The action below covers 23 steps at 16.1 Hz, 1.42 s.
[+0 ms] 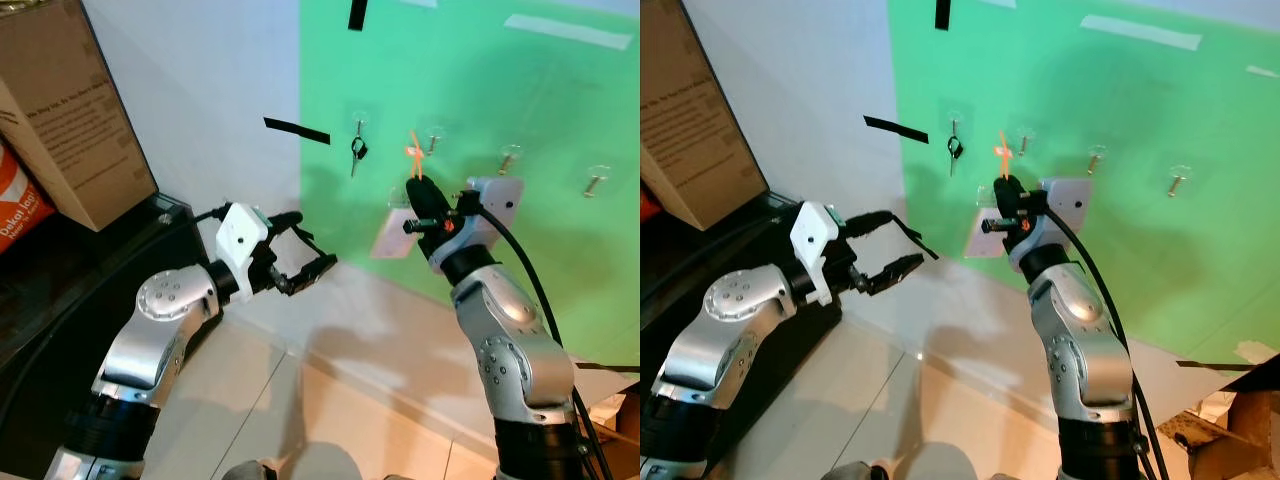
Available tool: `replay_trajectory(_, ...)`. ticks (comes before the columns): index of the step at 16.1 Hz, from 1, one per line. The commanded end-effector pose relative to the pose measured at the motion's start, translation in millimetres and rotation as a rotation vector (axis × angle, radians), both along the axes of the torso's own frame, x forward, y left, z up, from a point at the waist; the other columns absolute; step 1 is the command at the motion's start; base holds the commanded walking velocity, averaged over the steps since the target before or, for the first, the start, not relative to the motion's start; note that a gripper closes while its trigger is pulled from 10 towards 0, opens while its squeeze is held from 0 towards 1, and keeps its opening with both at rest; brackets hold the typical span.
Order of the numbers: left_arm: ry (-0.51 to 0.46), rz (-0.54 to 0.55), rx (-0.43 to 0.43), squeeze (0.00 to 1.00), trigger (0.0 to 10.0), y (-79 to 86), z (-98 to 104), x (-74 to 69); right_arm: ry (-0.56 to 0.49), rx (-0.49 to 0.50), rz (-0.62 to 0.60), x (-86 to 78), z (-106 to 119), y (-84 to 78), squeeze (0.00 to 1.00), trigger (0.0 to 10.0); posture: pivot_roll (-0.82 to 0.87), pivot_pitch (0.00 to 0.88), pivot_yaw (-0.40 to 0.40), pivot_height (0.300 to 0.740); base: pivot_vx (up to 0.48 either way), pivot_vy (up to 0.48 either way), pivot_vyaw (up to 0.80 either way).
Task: Hang keys on a hook
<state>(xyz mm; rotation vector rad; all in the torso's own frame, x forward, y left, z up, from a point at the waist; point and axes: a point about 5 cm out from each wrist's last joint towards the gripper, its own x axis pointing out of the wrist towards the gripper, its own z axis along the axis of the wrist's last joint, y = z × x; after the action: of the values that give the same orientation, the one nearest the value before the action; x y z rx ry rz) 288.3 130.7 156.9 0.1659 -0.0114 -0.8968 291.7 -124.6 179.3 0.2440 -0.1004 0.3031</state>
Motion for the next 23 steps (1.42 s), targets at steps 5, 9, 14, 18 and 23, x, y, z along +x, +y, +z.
replay_trajectory(5,-0.006,-0.006,0.018,0.00,10.0,-0.8,3,2.4,0.011,0.067,0.017,17.6,3,-3.7,0.00,10.0,-0.06,0.000,0.006,0.740,0.000,0.000,0.00)
replay_trajectory(9,-0.007,-0.008,0.020,0.00,10.0,-1.2,4,2.5,0.016,0.117,-0.033,30.4,5,-12.8,0.00,10.0,-0.06,0.000,0.010,0.740,0.000,0.000,0.00)
replay_trajectory(14,-0.004,-0.017,0.022,0.00,10.0,-1.7,4,2.5,0.077,0.117,-0.105,47.4,-1,-27.4,0.00,10.0,-0.06,0.000,0.017,0.740,0.000,0.000,0.00)
replay_trajectory(18,-0.004,-0.021,0.023,0.00,10.0,-1.9,5,2.4,0.155,0.122,-0.151,61.0,-10,-33.5,0.00,10.0,-0.06,0.000,0.015,0.740,0.000,0.000,0.00)
replay_trajectory(23,-0.003,-0.014,0.024,0.00,10.0,-0.7,5,1.7,0.218,0.211,-0.241,66.0,-21,-46.7,0.00,10.0,-0.05,0.000,0.008,0.740,0.000,0.000,0.00)
